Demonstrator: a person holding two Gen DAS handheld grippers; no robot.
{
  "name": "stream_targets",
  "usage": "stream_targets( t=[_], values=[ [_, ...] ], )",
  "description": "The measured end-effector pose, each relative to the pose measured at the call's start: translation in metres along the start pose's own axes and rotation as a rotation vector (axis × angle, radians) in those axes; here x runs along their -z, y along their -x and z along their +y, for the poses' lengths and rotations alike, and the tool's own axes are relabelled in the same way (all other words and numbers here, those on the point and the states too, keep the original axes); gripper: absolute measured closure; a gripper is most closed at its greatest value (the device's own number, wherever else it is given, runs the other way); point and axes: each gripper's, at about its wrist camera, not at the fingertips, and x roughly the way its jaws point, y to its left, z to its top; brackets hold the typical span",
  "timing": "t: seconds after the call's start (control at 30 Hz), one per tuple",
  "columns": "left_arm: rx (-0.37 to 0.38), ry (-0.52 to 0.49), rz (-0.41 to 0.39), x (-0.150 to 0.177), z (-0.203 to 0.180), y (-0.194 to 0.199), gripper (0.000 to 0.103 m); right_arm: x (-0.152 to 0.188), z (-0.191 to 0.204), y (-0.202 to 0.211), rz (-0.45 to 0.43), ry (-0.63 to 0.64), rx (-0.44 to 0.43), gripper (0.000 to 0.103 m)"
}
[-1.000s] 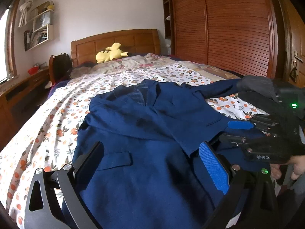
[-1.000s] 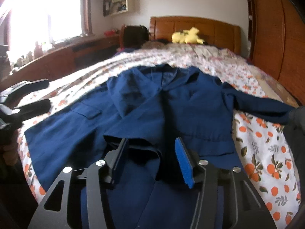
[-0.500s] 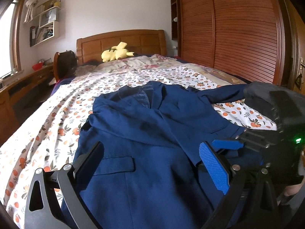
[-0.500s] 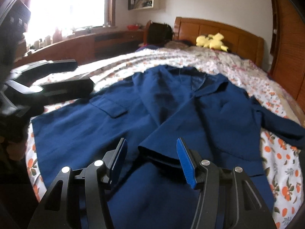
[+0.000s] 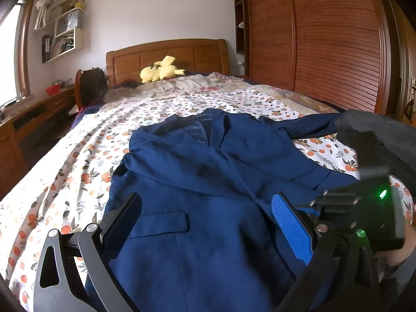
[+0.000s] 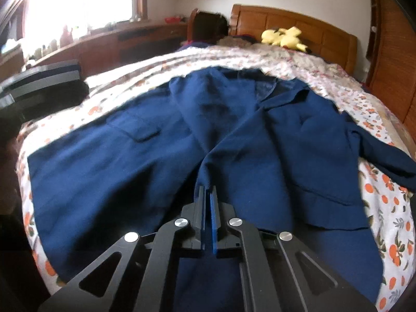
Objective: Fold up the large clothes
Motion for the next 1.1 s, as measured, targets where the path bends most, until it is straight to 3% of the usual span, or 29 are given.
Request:
stream_targets(
  t=[0.17,0.3,0.37,0.53,0.63,0.93,1.1],
  values=[
    [0.007,-0.002,0.002,0.0,-0.003,-0.001,0.003,-0.008,-0.03,0.031,-0.088,-0.079,0.067,0.101],
    [0.01,-0.013,0.007,0.002,-0.007,-0.003,0.003,-0.011,-0.058,0.044,-0.126,-0.146,0.184,0.101],
    [0.015,-0.014,0.011,0.003,-0.008,-0.004,0.003,-0.009,-0.073,0.049,-0.133,-0.181,0.25,0.095],
    [0.033,-0.025,0.008,0.001,-0.015,0.001,0.003,-0.008,-0.085,0.05,-0.121,-0.196,0.233,0.088],
    [0.05,-0.029,-0.002,-0.004,-0.02,0.008,0.003,-0.006,-0.082,0.046,-0.116,-0.183,0.222,0.074],
    [0.045,-0.074,-0.049,-0.024,-0.029,0.035,0.003,0.01,-0.08,0.01,-0.002,-0.177,0.16,0.073],
    [0.03,-0.068,-0.055,-0.027,-0.025,0.035,0.003,0.013,-0.081,0.009,-0.016,-0.186,0.159,0.073]
  ],
)
